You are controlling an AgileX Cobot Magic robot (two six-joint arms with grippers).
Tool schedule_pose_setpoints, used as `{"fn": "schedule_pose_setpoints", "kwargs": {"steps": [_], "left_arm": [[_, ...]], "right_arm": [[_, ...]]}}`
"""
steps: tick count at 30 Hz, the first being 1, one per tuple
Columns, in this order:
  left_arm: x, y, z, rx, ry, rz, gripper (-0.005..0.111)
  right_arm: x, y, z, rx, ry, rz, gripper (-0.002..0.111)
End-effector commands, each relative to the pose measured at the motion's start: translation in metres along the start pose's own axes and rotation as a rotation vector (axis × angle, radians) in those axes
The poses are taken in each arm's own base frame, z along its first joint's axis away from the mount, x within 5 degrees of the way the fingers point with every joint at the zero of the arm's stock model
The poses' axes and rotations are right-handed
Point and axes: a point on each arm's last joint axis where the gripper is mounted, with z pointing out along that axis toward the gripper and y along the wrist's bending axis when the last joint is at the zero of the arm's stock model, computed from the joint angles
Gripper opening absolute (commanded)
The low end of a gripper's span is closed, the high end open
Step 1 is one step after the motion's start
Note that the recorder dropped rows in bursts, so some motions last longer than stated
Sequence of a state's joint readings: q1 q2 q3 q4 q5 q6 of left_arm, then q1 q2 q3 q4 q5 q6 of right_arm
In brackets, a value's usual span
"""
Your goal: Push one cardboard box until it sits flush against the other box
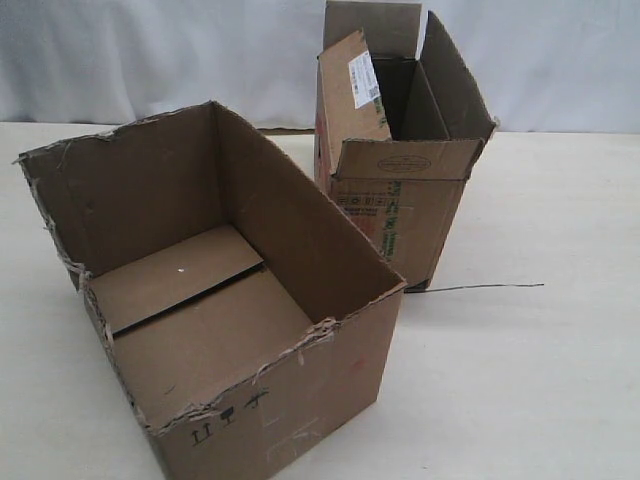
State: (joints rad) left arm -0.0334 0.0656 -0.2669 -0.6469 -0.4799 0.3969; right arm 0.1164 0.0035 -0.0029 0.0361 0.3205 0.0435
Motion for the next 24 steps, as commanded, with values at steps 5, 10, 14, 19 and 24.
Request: {"fn": "schedule_pose_setpoints", "kwargs": {"steps": [5,10,14,19,24], "left_arm": [[0.055,-0.067,0.066,0.575,1.04,0.342,0.0],[0.063,-0.105,0.103,0.944,1.312,0.211,0.0],[0.06,-0.14,0.108,1.213,1.402,0.094,0.0],[0.079,-0.188,0.065,1.43,1.561,0.203,0.0],[0.107,-0.226,0.004,1.432,1.668,0.665,0.0]], "right_arm": [[0.001,0.0,0.0,-0.004,-0.001,0.003,0.005],[0.001,0.0,0.0,-0.004,-0.001,0.003,0.005],[0.001,0.0,0.0,-0.004,-0.001,0.003,0.005],[0.001,0.0,0.0,-0.004,-0.001,0.003,0.005],[0.001,0.0,0.0,-0.004,-0.001,0.003,0.005]]}}
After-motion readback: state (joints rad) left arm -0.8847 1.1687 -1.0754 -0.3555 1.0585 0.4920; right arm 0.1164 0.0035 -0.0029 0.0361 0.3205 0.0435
